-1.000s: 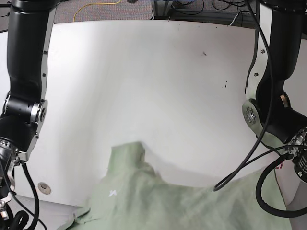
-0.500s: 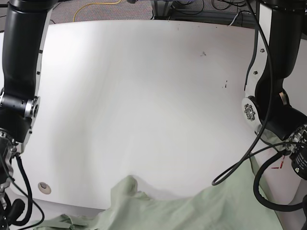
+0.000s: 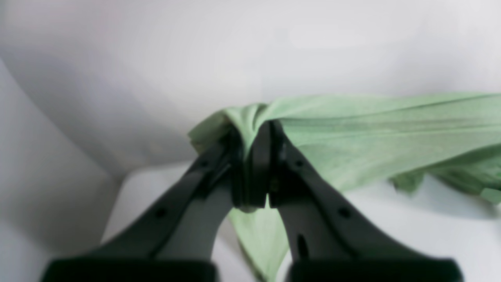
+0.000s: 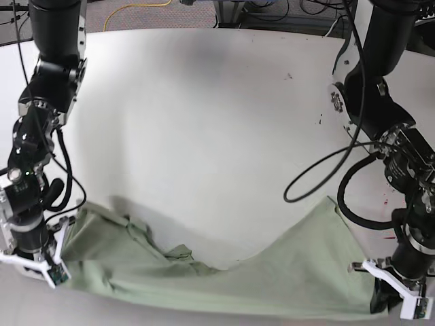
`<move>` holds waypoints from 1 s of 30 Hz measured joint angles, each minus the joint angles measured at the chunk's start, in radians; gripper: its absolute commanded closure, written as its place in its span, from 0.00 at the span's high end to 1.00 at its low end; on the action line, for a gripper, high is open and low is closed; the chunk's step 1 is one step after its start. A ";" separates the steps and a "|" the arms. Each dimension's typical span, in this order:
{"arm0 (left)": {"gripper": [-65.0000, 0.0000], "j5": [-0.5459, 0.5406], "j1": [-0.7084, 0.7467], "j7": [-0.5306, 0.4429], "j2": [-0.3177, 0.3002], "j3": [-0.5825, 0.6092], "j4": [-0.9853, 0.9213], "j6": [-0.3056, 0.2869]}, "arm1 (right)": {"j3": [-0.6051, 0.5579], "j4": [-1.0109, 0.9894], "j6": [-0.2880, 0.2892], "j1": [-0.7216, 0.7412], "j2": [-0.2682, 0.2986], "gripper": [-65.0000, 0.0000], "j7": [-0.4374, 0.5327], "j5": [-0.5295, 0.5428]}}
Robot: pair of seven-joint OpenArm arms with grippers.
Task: Fold the T-shirt properly
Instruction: 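Swing the stretched polo forward with both grippers and lay it flat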
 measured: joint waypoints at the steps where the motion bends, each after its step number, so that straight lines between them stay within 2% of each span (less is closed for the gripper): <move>1: 0.00 0.000 0.022 0.007 0.000 0.000 0.006 -0.014 | 0.021 0.003 0.000 -0.037 -0.010 0.00 -0.008 -0.001; 5: 0.00 -0.006 0.126 0.026 -0.005 -0.005 0.054 -0.061 | 0.101 0.031 0.000 -0.179 -0.065 0.00 0.005 0.000; 8: 0.00 -0.016 0.203 0.044 -0.015 -0.023 0.076 -0.086 | 0.134 0.032 0.001 -0.271 -0.091 0.00 0.013 0.000; 11: 0.00 -0.010 0.279 0.057 -0.015 -0.040 0.085 -0.108 | 0.162 0.032 0.000 -0.350 -0.119 0.00 0.063 -0.001; 16: 0.00 -0.010 0.422 0.061 -0.019 -0.086 0.092 -0.146 | 0.201 0.033 0.000 -0.473 -0.176 0.00 0.072 0.000; 25: 0.00 -0.018 0.637 0.047 -0.082 -0.129 0.096 -0.212 | 0.238 0.032 0.003 -0.614 -0.240 0.00 0.085 0.002; 30: 0.00 -0.013 0.752 0.049 -0.086 -0.130 0.096 -0.222 | 0.245 0.032 0.004 -0.675 -0.264 0.00 0.080 0.000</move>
